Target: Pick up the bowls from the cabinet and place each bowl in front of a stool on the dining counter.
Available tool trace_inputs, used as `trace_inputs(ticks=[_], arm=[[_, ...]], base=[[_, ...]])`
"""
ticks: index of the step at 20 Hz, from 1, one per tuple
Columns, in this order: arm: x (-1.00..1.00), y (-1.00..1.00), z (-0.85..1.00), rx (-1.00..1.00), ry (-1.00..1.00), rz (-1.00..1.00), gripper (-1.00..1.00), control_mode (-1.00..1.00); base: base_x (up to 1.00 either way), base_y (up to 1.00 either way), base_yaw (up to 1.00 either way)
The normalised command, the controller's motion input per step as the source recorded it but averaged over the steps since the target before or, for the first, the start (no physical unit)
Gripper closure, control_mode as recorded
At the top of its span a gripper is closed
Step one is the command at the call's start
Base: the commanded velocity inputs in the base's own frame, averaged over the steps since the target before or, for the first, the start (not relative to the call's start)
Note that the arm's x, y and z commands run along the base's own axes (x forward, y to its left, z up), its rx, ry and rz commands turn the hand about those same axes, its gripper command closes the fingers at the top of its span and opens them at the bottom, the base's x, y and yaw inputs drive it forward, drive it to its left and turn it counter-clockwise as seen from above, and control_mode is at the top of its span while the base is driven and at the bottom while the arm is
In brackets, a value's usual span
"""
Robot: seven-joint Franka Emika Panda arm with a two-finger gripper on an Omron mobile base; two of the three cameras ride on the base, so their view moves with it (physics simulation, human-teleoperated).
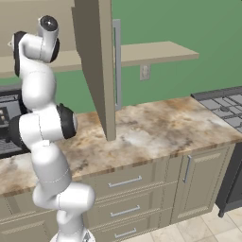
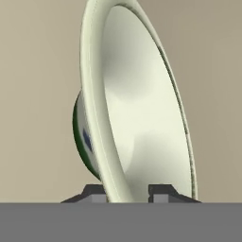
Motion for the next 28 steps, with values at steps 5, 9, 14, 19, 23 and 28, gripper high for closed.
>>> trace_inputs(ticks=[5,9,14,19,23,28], arm=[[0.0,0.0,0.0,0.0,0.0,0.0,1.0,-1.0],[-0.38,0.0,0.0,0.01,-0.07,0.0,1.0,-1.0],[-0.64,-0.02,0.0,0.04,-0.19,-0.04,1.0,-1.0],[-0.89,-0.19,0.0,0.01,-0.08,-0.11,1.0,-1.0],[-0.81,-0.36,0.01,0.05,0.0,-0.15,1.0,-1.0],[-0.94,-0.37,0.08,0.12,0.05,-0.06,1.0,-1.0]], base=[[0.0,0.0,0.0],[0.0,0.0,0.0],[0.0,0.0,0.0],[0.0,0.0,0.0],[0.0,0.0,0.0],[0.0,0.0,0.0]])
